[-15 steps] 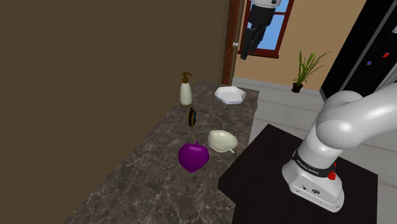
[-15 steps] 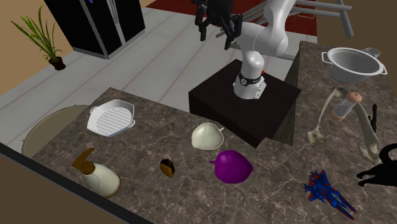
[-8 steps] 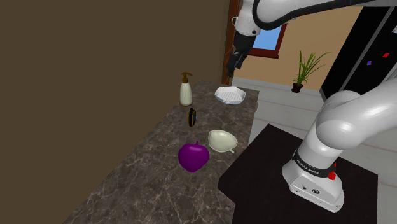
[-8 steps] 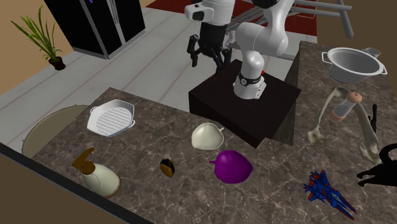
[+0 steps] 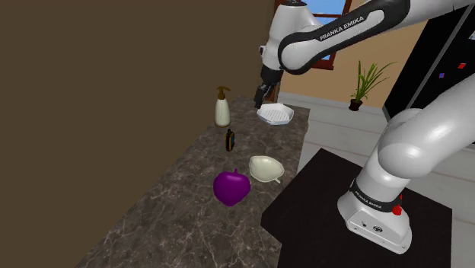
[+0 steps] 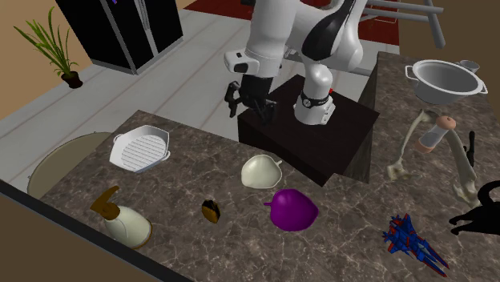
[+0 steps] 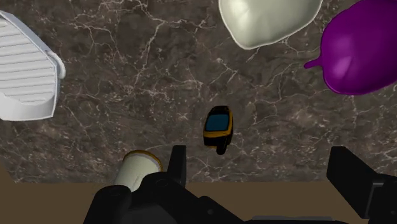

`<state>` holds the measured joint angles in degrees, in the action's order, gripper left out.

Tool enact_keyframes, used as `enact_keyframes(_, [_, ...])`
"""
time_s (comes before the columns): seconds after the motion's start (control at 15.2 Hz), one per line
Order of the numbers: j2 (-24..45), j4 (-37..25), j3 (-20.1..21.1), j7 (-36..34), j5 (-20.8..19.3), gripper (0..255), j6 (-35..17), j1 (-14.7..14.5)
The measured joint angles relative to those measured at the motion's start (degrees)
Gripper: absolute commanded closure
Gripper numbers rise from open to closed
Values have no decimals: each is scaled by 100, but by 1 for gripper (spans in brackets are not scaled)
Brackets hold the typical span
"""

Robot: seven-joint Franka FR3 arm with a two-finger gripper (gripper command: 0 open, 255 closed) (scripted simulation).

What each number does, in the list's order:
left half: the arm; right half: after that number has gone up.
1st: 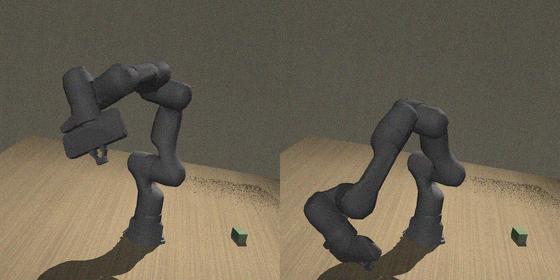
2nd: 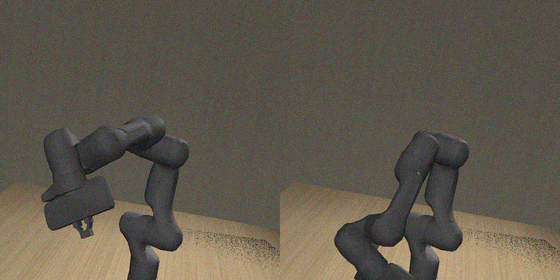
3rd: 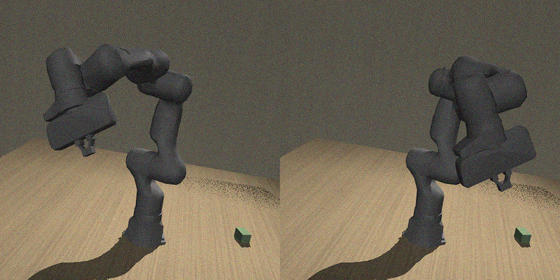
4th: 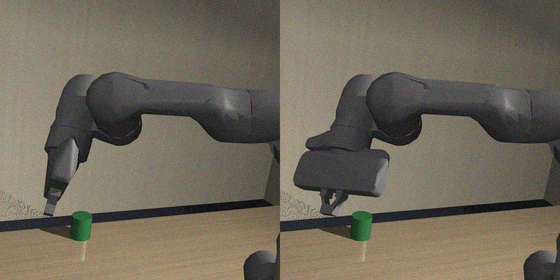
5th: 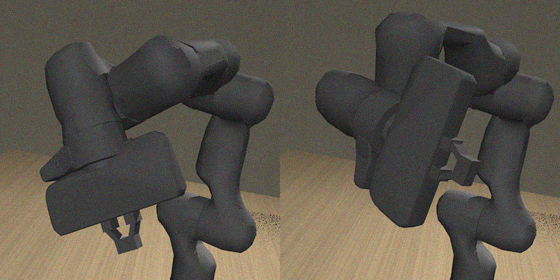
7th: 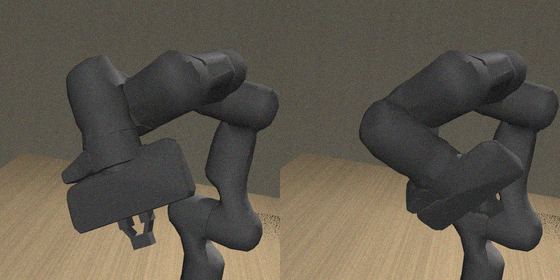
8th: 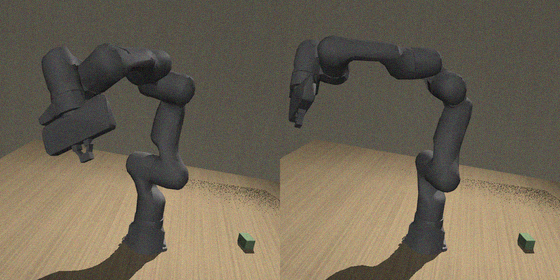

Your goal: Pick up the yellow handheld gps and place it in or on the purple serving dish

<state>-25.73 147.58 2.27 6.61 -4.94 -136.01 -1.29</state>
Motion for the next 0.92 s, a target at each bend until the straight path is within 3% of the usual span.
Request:
enact_keyframes(0.33, [1071,-62,222,-315,-454,0,-1207,150])
enact_keyframes(0.53, [1774,-260,386,-706,-955,0,-1812,290])
enact_keyframes(0.73, [2637,-611,409,-1222,-1748,0,-2408,462])
enact_keyframes(0.92, [3370,-1056,267,-1937,-2672,0,-2761,381])
